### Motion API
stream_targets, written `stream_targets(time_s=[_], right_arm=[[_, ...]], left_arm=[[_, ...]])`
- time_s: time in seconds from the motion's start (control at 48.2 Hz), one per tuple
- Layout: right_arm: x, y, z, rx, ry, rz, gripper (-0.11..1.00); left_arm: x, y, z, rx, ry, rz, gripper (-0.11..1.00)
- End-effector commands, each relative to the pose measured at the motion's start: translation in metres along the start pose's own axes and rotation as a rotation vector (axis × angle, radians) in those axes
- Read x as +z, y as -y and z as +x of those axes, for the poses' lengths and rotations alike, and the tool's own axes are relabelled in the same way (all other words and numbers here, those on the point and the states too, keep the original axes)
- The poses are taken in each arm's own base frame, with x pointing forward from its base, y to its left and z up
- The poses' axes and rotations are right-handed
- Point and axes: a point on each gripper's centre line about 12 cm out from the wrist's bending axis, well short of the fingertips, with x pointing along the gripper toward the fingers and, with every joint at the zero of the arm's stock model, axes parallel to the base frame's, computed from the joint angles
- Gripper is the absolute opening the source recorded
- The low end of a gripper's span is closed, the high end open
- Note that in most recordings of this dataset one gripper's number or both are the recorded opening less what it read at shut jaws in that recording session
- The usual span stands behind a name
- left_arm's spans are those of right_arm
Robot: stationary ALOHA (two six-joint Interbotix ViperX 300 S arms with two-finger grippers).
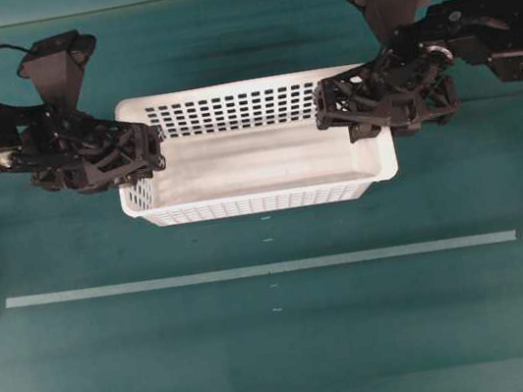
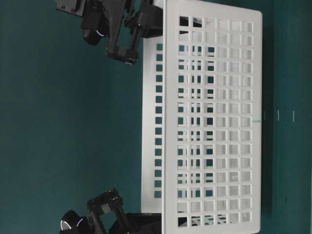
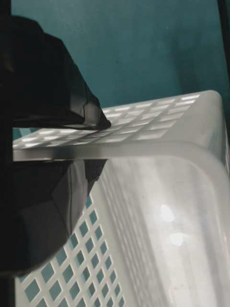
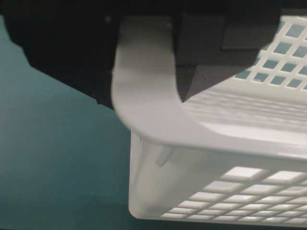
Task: Lift the white basket with both hands.
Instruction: 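Lift the basket with both grippers and pull it toward the front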
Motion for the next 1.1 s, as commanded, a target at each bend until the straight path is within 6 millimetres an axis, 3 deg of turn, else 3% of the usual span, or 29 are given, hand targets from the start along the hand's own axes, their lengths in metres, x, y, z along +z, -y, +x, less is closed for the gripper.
stream_targets(time_s=[0.0,0.27,0.498,1.078], right_arm=[[-0.001,-0.002,-0.003,0.004,0.001,-0.017,0.17],[-0.005,-0.003,-0.004,0.005,-0.002,-0.028,0.17],[-0.013,-0.005,-0.011,0.019,-0.006,-0.044,0.17],[-0.056,-0.006,-0.012,0.023,-0.045,-0.077,0.17]], left_arm=[[0.004,0.008,-0.008,-0.033,0.017,0.004,0.09],[0.003,0.007,-0.009,-0.035,0.016,0.004,0.09],[-0.009,0.012,-0.011,-0.038,-0.007,0.014,0.09],[-0.047,0.020,-0.021,-0.059,-0.069,0.031,0.08]])
